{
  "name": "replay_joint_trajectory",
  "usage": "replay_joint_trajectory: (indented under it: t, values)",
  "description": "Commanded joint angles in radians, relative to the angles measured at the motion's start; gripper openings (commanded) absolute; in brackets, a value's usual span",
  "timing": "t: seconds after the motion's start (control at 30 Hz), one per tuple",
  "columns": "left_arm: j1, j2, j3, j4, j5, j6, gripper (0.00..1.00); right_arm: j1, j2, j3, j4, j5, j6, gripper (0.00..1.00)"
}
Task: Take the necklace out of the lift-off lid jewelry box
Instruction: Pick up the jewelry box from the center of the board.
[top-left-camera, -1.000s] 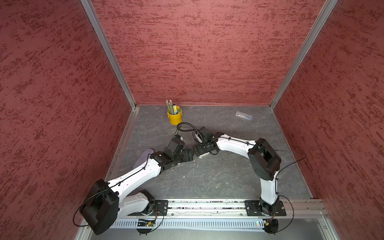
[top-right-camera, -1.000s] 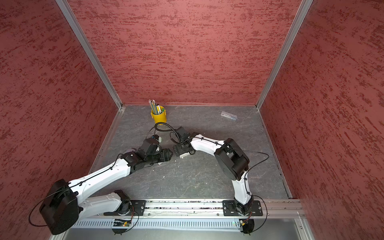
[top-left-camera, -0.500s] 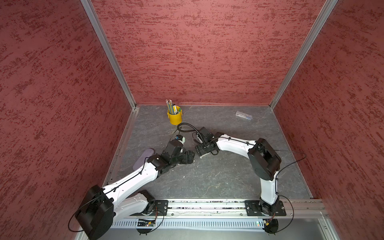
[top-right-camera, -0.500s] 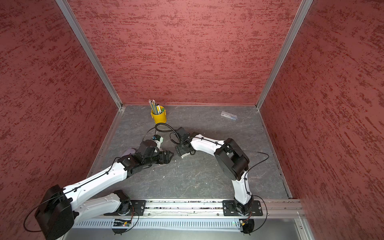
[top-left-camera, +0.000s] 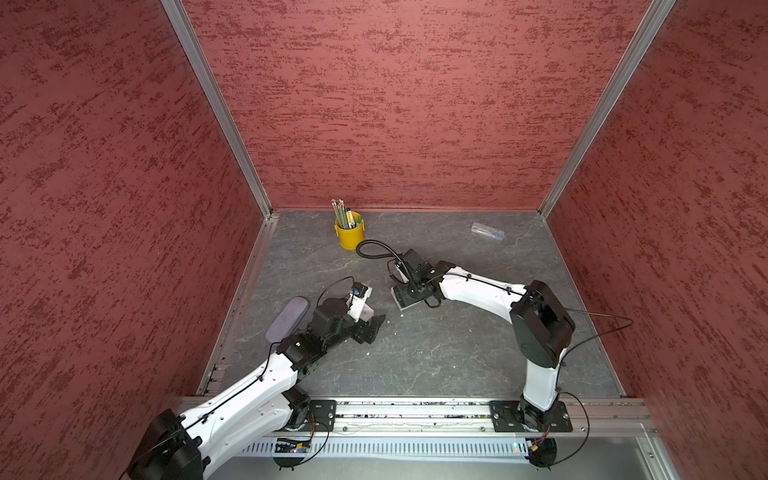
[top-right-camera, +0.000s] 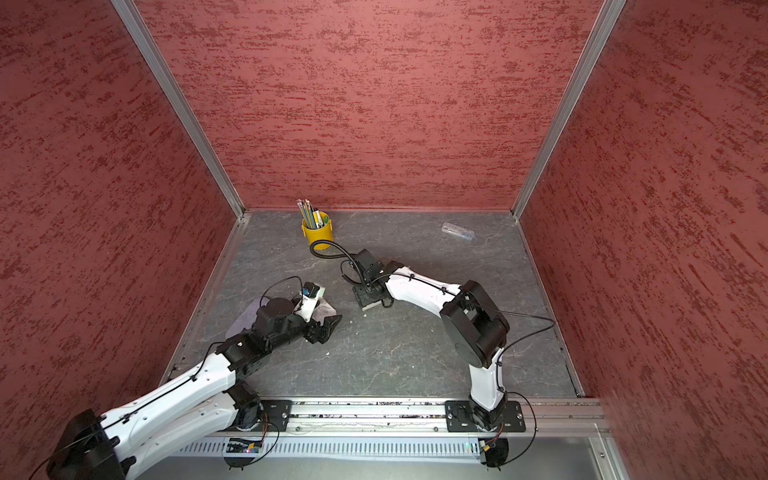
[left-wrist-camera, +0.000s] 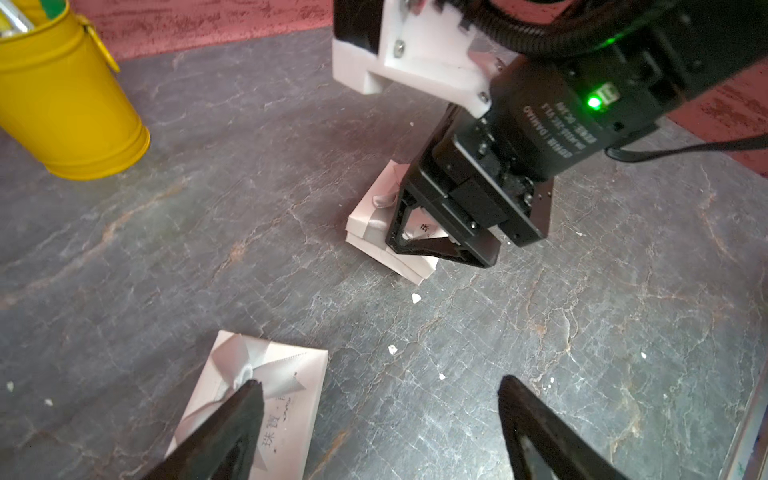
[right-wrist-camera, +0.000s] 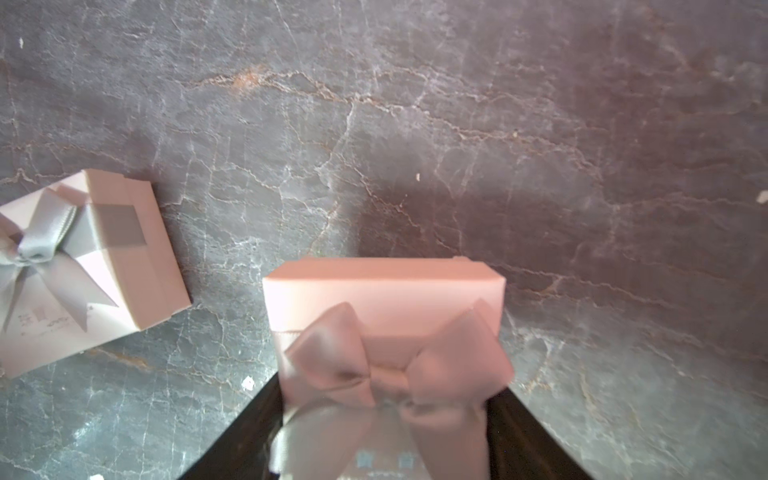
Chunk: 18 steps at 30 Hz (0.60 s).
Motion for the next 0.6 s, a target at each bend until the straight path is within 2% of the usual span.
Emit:
replay_joint_trajectory:
  t: [0.0,0.1,0.37,0.57]
  values:
    - [-0.019,-0.005,-0.012,0.108,0.044,0.130,0.94,0.004,-0.055,0.040,-0.057,0.028,-0.004,0.71]
    - [-0.049,0.031,-0.027,0.187,0.031,0.198,0.96,-0.002,-0.075,0.065,-0.104,0.027,-0.014,0.73]
    - [-0.114,0.251,-0.047,0.460,0.004,0.332,1.00,-0.026,-0.103,0.136,-0.252,0.016,-0.027,0.75]
    - [-0.126,0.390,-0.033,0.647,-0.023,0.347,1.00,-0.036,-0.125,0.209,-0.351,-0.028,-0.032,0.75]
